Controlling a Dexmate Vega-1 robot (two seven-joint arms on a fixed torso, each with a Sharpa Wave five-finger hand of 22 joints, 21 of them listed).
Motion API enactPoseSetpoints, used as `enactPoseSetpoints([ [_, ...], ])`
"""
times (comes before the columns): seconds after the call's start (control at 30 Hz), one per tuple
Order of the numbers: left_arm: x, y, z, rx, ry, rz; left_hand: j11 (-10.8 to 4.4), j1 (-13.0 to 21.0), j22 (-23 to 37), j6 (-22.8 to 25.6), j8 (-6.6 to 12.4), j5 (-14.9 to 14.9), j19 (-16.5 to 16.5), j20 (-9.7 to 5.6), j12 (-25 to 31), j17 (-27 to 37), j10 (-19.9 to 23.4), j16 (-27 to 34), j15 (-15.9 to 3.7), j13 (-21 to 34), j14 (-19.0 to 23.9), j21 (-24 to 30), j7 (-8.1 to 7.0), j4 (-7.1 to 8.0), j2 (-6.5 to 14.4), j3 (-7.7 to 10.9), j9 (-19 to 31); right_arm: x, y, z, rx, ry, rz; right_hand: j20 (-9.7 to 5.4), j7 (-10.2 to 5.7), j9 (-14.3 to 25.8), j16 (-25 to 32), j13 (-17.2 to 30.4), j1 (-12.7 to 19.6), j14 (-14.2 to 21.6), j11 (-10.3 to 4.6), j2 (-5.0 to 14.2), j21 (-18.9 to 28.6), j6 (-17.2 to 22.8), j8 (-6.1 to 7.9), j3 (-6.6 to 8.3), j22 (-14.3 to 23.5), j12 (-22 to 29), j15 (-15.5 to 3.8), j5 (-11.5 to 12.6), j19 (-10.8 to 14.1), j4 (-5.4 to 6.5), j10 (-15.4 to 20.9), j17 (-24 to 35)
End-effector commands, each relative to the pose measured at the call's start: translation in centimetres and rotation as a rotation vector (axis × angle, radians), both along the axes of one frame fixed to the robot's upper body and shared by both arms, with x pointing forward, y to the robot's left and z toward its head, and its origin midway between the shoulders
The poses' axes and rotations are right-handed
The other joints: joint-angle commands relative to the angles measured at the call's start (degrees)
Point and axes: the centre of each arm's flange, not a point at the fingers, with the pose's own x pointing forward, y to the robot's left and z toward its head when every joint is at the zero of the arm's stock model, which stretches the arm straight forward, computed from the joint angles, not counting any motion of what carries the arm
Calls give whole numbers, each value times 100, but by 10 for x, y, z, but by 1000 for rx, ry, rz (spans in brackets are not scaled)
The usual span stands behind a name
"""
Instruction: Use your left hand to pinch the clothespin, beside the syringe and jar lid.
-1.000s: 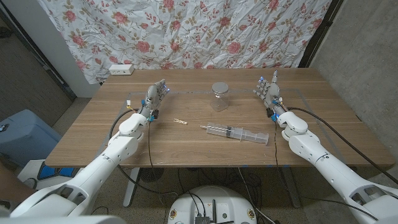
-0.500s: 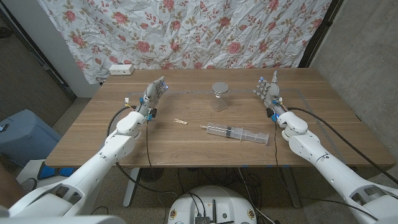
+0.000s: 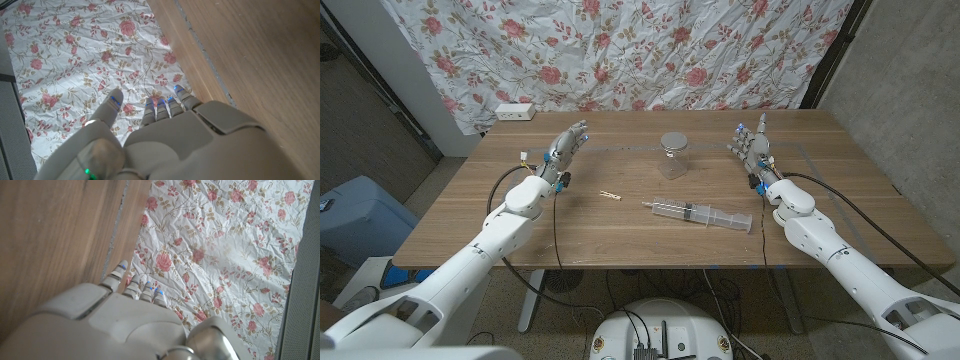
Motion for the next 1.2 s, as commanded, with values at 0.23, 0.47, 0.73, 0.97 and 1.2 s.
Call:
enactPoseSetpoints([
  [0.23, -4, 5, 7, 216, -69, 68, -97, 389, 6, 260, 88, -21, 168, -193, 68, 30, 303, 30, -114, 27, 178, 34, -58, -324, -74, 43, 21, 0, 0, 0, 0, 0, 0, -4, -39, 12, 28, 15, 0, -52, -53, 413, 22, -20, 33, -24, 25, 40, -200, 25, 23, -2, -6, 19],
  [0.47, -3, 12, 8, 306, -94, 108, -132, 534, 6, 365, 104, -19, 206, -208, 69, 30, 409, 15, -120, 27, 213, 26, -61, -346, -97, 46, 22, 0, 0, 0, 0, 0, 0, -8, -33, 12, 25, 15, 0, -59, -41, 413, 22, -17, 33, -24, 25, 39, -202, 25, 22, -2, -8, 19],
  [0.73, -8, 19, 13, 464, -127, 152, -158, 722, 9, 494, 112, 2, 243, -260, 71, 29, 528, 1, -152, 27, 229, 21, -87, -351, -64, 74, 17, 0, 0, 0, 0, -1, 0, -3, -38, 12, 29, 14, 0, -50, -58, 412, 22, -17, 34, -24, 25, 40, -202, 25, 22, -2, -5, 19],
  [0.97, -12, 24, 13, 578, -230, 223, -264, 948, 9, 691, 136, 18, 297, -283, 102, 28, 768, 5, -201, 28, 304, 23, -171, -369, -99, 84, 16, 0, 0, 0, 0, 0, 0, -7, -43, 12, 27, 14, 0, -54, -45, 414, 23, -13, 35, -24, 25, 39, -195, 25, 23, -1, -9, 19],
  [1.2, -14, 29, 13, 667, -356, 269, -380, 1174, 7, 892, 171, -2, 451, -342, 97, 26, 944, 22, -306, 29, 453, 46, -275, -381, -213, 53, 23, 0, 0, 0, 0, 0, 0, -3, -40, 12, 29, 14, 0, -50, -55, 414, 22, -13, 35, -24, 25, 38, -199, 25, 22, -2, -11, 19],
])
